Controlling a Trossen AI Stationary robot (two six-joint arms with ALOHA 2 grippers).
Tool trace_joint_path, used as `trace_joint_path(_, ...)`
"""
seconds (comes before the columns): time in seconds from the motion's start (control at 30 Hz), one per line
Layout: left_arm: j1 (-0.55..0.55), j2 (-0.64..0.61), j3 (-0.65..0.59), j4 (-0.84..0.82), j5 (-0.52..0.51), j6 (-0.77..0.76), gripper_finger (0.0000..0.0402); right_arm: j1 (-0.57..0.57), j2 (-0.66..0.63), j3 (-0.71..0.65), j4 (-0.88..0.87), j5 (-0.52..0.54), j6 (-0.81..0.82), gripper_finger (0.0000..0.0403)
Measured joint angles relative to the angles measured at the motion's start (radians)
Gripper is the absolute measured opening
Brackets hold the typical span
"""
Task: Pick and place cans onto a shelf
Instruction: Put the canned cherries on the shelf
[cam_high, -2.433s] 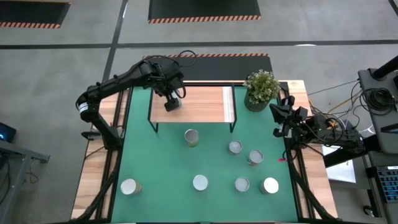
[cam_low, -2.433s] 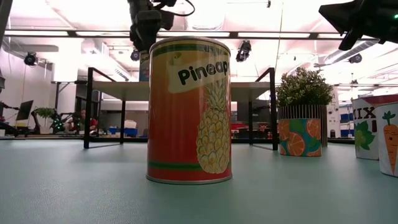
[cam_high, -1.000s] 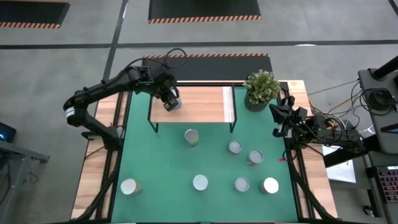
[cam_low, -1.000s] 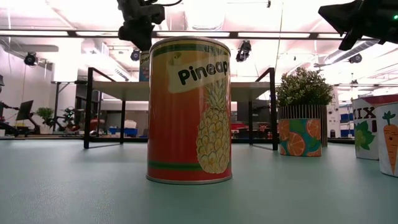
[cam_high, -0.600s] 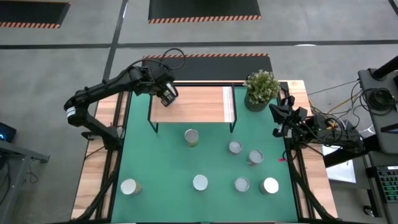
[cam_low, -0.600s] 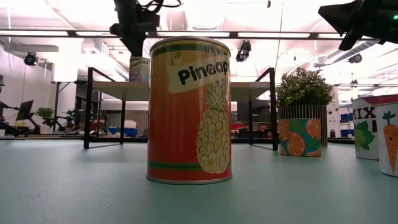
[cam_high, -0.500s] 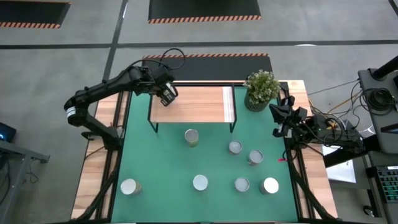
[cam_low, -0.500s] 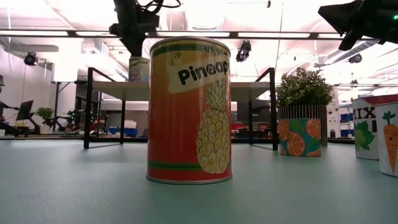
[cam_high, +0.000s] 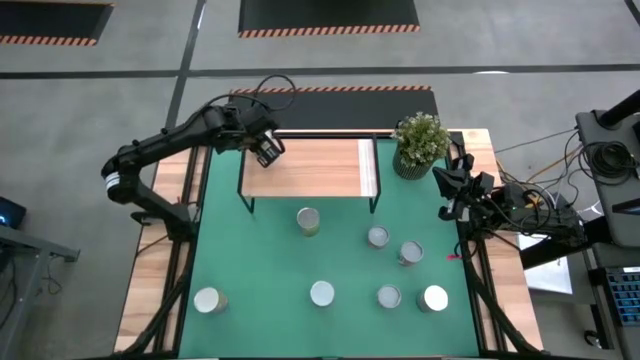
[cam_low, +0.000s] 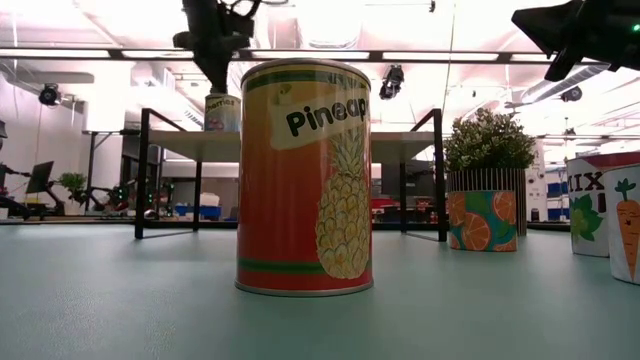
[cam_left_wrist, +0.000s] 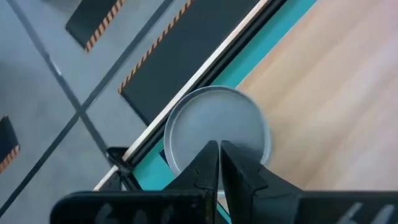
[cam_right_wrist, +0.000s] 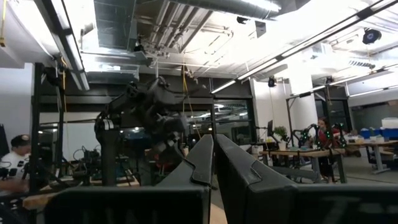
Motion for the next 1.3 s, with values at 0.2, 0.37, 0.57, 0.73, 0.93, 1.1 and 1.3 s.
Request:
trace_joint_path(0.2,-0.058,-0.05,0.002,-0.017,0.281,0.153,0.0,0.0,0.0,0.0,0.0,0.0,-0.001,0.0009)
trace_joint_path(0.37,-0.064,-0.054,-0.06,-0.031,0.296,0.197,0.0,0.0,0.0,0.0,0.0,0.0,0.0,0.0009)
trace_joint_path(0.57,-0.048,-0.054,-0.151,-0.013,0.122,0.194,0.0,0.0,0.0,0.0,0.0,0.0,-0.005,0.0009)
trace_joint_path(0.73,-0.046,-0.054,-0.175,0.001,0.045,0.186,0.0,0.0,0.0,0.0,0.001,0.002,-0.014,0.0009)
trace_joint_path(0.93,-0.042,-0.054,-0.165,0.051,0.01,0.175,0.0,0.0,0.0,0.0,0.001,0.006,-0.013,0.0009)
trace_joint_path(1.1,-0.034,-0.054,-0.159,0.062,-0.003,0.165,0.0,0.0,0.0,0.0,0.001,0.006,-0.011,0.0009)
trace_joint_path(1.3,-0.042,-0.054,-0.159,0.057,-0.003,0.108,0.0,0.0,0.0,0.0,0.001,0.006,-0.011,0.0009)
